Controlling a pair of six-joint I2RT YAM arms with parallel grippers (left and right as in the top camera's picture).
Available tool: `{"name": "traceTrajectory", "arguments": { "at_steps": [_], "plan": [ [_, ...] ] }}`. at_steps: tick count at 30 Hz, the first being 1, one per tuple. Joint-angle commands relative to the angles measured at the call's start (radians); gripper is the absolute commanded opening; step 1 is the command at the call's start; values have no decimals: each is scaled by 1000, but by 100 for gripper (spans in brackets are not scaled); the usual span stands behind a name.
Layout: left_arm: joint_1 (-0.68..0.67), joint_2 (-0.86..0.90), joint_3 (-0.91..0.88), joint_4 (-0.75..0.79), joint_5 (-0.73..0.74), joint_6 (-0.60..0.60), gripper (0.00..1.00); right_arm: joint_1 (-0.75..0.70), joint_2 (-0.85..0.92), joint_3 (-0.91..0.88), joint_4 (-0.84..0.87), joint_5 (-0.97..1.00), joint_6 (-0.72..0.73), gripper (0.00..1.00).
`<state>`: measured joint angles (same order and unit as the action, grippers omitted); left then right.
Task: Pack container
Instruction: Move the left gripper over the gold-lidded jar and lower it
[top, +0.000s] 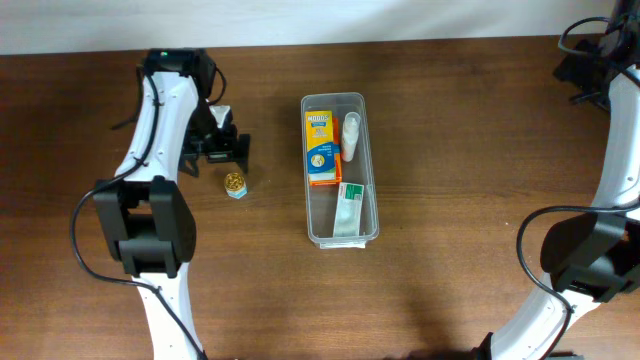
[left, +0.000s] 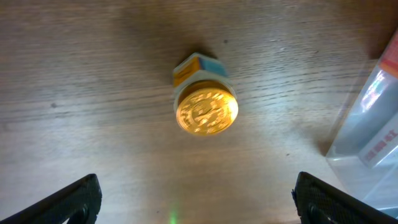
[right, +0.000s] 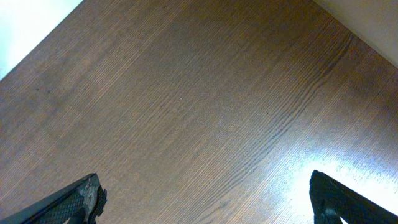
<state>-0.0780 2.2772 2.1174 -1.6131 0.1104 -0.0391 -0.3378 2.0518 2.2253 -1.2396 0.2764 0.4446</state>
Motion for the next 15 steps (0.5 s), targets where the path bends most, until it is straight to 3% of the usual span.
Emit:
{"name": "traceTrajectory", "arguments": {
  "at_steps": [1, 12, 15],
  "plan": [
    [-8, -20, -23, 14, 51, -21, 99, 4, 3, -2, 2, 12, 1, 98],
    [-7, -18, -148, 134, 47, -29, 99, 4, 3, -2, 2, 12, 1, 99],
    [-7, -18, -189, 163, 3, -79, 99, 4, 3, -2, 2, 13, 1, 98]
  ]
}}
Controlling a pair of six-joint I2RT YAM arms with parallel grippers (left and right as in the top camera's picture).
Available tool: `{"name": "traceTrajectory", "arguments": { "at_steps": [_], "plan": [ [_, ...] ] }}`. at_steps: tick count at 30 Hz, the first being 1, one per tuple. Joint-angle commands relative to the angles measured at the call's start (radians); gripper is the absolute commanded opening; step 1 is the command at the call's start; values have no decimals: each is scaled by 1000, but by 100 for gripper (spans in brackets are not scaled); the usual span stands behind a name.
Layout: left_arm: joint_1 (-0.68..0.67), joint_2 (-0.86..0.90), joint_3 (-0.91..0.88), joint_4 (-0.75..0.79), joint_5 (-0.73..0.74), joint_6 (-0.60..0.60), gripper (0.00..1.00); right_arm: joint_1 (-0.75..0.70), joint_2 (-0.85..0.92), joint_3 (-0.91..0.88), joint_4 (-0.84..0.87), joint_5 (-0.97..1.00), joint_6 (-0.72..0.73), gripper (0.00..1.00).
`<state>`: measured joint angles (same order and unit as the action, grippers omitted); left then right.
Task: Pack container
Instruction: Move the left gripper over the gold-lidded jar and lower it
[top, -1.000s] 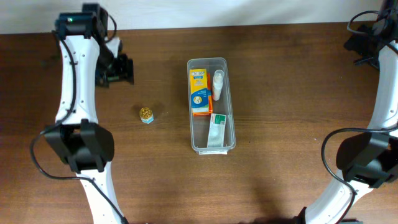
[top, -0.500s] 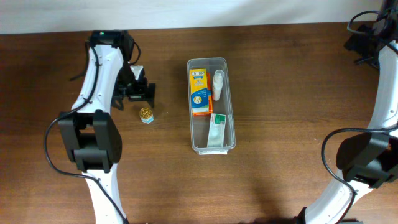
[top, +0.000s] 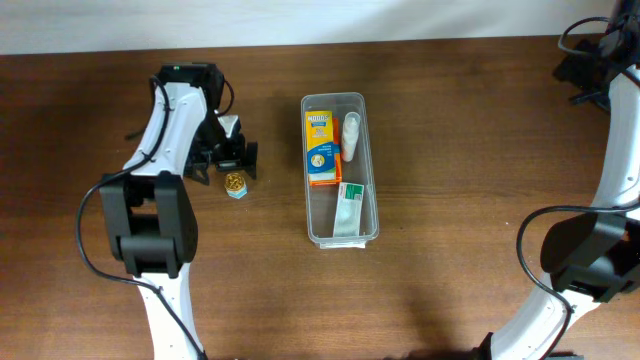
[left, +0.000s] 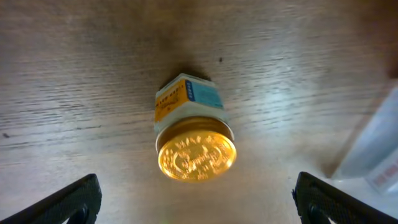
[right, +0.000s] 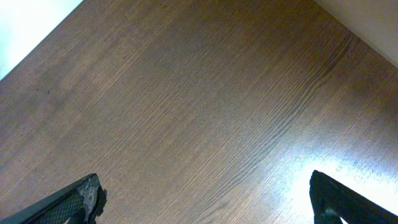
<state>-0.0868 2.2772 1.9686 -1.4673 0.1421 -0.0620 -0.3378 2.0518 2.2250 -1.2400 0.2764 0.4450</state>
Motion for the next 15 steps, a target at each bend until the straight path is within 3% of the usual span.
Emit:
{"name": "traceTrajectory", "arguments": {
  "at_steps": [1, 15],
  "plan": [
    [2, -18, -50, 25, -37, -62, 99, 4, 3, -2, 3, 12, 0, 98],
    [-19, -18, -70, 112, -143, -110, 96, 4, 3, -2, 3, 12, 0, 98]
  ]
}}
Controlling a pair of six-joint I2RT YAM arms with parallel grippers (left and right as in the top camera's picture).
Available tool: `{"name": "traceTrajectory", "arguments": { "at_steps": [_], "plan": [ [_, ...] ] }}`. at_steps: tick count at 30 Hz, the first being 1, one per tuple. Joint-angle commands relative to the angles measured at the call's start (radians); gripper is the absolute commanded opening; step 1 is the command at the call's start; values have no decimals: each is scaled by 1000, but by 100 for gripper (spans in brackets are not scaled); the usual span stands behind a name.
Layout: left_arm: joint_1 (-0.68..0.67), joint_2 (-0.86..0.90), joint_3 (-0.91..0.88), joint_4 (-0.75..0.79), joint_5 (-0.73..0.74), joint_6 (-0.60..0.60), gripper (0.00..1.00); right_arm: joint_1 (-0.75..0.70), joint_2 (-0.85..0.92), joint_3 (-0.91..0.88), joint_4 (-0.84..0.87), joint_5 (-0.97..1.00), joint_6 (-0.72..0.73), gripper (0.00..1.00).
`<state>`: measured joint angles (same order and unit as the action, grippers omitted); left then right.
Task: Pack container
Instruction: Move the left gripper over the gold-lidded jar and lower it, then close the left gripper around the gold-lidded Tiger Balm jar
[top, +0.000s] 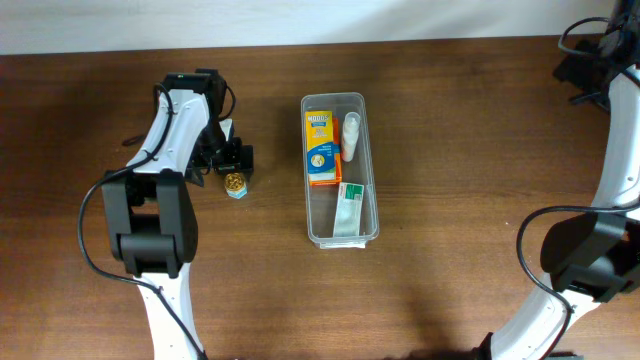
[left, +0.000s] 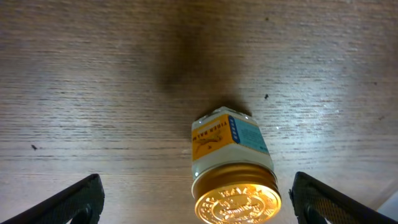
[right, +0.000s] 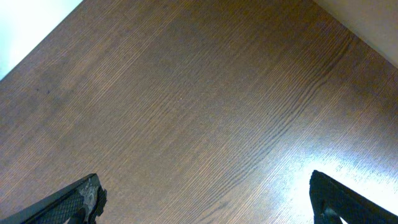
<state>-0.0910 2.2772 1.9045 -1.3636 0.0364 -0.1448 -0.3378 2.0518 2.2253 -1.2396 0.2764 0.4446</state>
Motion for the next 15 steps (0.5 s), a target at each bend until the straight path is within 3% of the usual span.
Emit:
{"name": "traceTrajectory", "arguments": {
  "at_steps": [1, 15],
  "plan": [
    [-20, -18, -6, 14, -37, -27, 96, 4, 3, -2, 2, 12, 1, 98],
    [-72, -14, -6, 34, -37, -80, 96, 4, 3, -2, 2, 13, 0, 98]
  ]
}}
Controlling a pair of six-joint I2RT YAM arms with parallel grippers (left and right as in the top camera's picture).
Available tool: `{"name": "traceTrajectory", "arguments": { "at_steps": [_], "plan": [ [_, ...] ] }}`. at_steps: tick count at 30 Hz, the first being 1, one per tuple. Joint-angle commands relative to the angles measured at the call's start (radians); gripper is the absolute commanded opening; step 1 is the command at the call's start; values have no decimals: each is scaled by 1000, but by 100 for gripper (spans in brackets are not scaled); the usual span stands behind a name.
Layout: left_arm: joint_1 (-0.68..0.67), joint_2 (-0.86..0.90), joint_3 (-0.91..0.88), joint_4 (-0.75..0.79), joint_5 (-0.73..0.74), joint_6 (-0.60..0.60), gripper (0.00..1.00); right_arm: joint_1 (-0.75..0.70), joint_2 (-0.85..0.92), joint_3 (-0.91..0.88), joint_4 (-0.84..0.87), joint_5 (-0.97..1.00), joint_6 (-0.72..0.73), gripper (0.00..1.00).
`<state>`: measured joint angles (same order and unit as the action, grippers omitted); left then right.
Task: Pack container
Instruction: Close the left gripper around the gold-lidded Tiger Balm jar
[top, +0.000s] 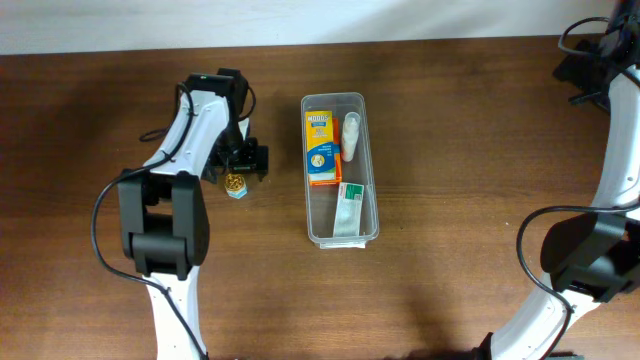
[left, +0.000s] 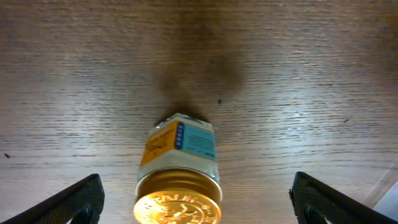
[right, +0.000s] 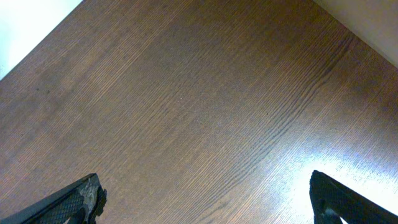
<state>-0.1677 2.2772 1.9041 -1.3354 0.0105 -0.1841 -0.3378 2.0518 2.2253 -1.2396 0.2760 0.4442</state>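
Note:
A small jar (top: 235, 185) with a gold lid and a yellow-and-blue label stands on the brown table, left of the clear container (top: 373, 205). In the left wrist view the jar (left: 179, 177) fills the lower middle, its lid between the two wide-apart fingertips. My left gripper (top: 238, 162) is open, just above and behind the jar. The container holds an orange-yellow box (top: 320, 147), a white tube (top: 351, 135) and a green-and-white packet (top: 349, 209). My right gripper (right: 205, 202) is open over bare wood at the far right corner.
The right arm (top: 610, 150) runs down the table's right edge, with black cables (top: 585, 60) at the back right corner. A white wall borders the table's far edge. The left arm's base (top: 160, 240) stands at the front left.
My left gripper shifted right and a little toward the container, and turned. The jar now sits centred low between its fingers. The right arm has not moved.
My left gripper hung open behind and left of the jar. It then stood closer over the jar at each moment, the jar growing larger in its view. The jar has stayed in place on the table, and the right arm stayed still throughout.

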Motion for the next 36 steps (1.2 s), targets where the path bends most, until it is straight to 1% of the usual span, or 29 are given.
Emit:
{"name": "traceTrajectory", "arguments": {
  "at_steps": [1, 10, 16, 28, 36],
  "plan": [
    [4, -14, -6, 7, -11, -41, 96, 4, 3, -2, 2, 13, 1, 98],
    [4, -14, -11, 11, -11, -63, 96, 4, 3, -2, 2, 13, 1, 98],
    [4, -14, -72, 26, -7, -63, 96, 4, 3, -2, 2, 13, 1, 98],
    [4, -14, -86, 67, -7, -62, 96, 4, 3, -2, 2, 13, 1, 98],
    [4, -14, -134, 58, -3, -62, 96, 4, 3, -2, 2, 13, 1, 98]
  ]
}}
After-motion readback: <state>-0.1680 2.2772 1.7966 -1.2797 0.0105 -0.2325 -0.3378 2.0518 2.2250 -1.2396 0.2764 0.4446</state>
